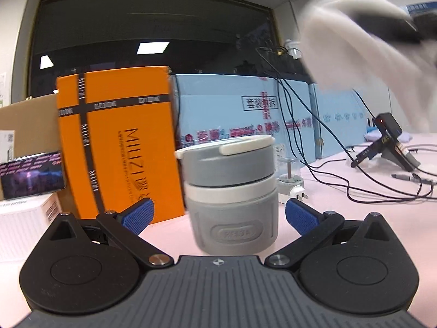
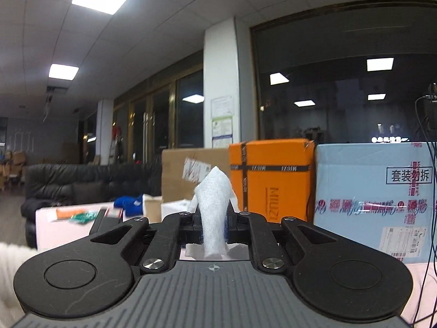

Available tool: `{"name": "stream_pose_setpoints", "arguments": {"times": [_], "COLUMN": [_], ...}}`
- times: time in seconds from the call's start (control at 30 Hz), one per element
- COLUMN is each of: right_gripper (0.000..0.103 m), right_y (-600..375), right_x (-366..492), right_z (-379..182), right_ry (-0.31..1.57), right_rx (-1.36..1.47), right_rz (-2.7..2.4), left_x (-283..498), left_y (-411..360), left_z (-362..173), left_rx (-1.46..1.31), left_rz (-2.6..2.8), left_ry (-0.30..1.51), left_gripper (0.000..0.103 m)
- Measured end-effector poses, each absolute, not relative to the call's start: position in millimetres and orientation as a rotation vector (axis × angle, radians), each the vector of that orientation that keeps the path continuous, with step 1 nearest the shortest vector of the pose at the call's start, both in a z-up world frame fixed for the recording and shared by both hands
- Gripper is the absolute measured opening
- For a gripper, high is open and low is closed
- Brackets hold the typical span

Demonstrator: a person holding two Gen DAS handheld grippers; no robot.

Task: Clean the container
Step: 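Lift the tissue with the right tool while the left tool approaches the grey tumbler, then wipe the tumbler lid with the tissue in the right tool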

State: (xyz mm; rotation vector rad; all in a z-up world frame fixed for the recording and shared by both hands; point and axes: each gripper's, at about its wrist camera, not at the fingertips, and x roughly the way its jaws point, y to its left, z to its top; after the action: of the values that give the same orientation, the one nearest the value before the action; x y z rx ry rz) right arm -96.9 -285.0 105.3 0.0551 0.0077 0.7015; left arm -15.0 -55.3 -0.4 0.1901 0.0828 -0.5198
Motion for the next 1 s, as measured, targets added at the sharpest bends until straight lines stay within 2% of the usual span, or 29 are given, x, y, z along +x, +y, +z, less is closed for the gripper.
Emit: {"name": "stream_pose_setpoints", "arguments": {"times": [0.37,0.6,0.8,0.87,1.0], "right_gripper": [0.011,0.011,0.011,0.011,0.011], "right_y": [-241,-217,-213,-214,-217], "right_x": [-5,14,24,28,28], "right_z": [95,78,79,79,81], "right_ry": [0.142,0.253,0.261,0.263,0.259], "right_rx": [0.063,0.017,0.012,0.002,-0.054], "right_rz": [0.695,0.663,0.601,0.569,0.491], "left_x": [-5,0,-3,-4,-5], "left_y": [-73,-69,-70,-70,-70], "left_z": [-4,-5,-6,-7,-8], "left_rx": [0.195,0.159,0.168,0.171,0.172], "left_rz": [-0.473,-0.474,-0.490,-0.505,-0.515], "left_ry": [0.045,0.061,0.052,0.050,0.047], "left_gripper": [0.103,0.103,0.092,0.083,0.082]}}
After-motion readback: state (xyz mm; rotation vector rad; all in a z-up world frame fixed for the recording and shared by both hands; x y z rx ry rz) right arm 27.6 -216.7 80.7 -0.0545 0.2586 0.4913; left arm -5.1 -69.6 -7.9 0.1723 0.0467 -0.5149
